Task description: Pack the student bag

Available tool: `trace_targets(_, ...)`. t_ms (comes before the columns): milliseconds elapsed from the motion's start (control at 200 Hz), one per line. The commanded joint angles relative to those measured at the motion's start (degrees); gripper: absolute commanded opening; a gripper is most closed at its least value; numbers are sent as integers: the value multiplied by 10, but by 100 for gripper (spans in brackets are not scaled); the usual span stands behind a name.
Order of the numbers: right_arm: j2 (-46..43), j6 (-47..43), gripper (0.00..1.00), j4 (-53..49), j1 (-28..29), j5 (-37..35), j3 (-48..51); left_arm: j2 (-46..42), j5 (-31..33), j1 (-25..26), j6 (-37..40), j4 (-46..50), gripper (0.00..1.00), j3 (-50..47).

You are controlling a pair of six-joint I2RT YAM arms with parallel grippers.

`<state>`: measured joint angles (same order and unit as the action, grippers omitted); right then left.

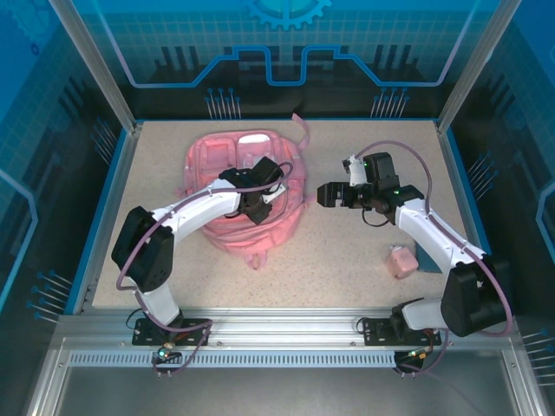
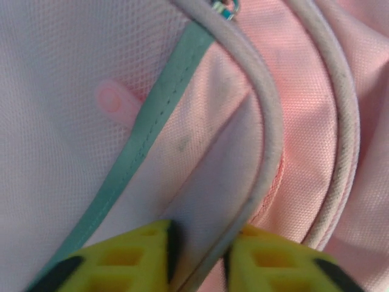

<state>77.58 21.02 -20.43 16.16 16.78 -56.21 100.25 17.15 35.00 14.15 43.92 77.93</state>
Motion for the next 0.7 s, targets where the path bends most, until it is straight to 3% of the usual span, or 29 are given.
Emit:
trace_targets(0,3,3,95,-8,1,13,-2,-12,36,-5,6,-16,16,11)
trace_targets(100,16,-11,95,-12,1,37,-12,-55,27,-3,9,-42,6,-9)
trace_targets(240,54,-37,92,-35,14,67,-50,-142,10,-2,6,-101,0,-56)
trace_targets(425,116,-61,83,-37,43,98,-116,-238,-30,-2,10,-157,0,-117)
trace_targets(695,214,-126,63,-40,57,185,-198,-288,-44,-2,7,-175,0,-154)
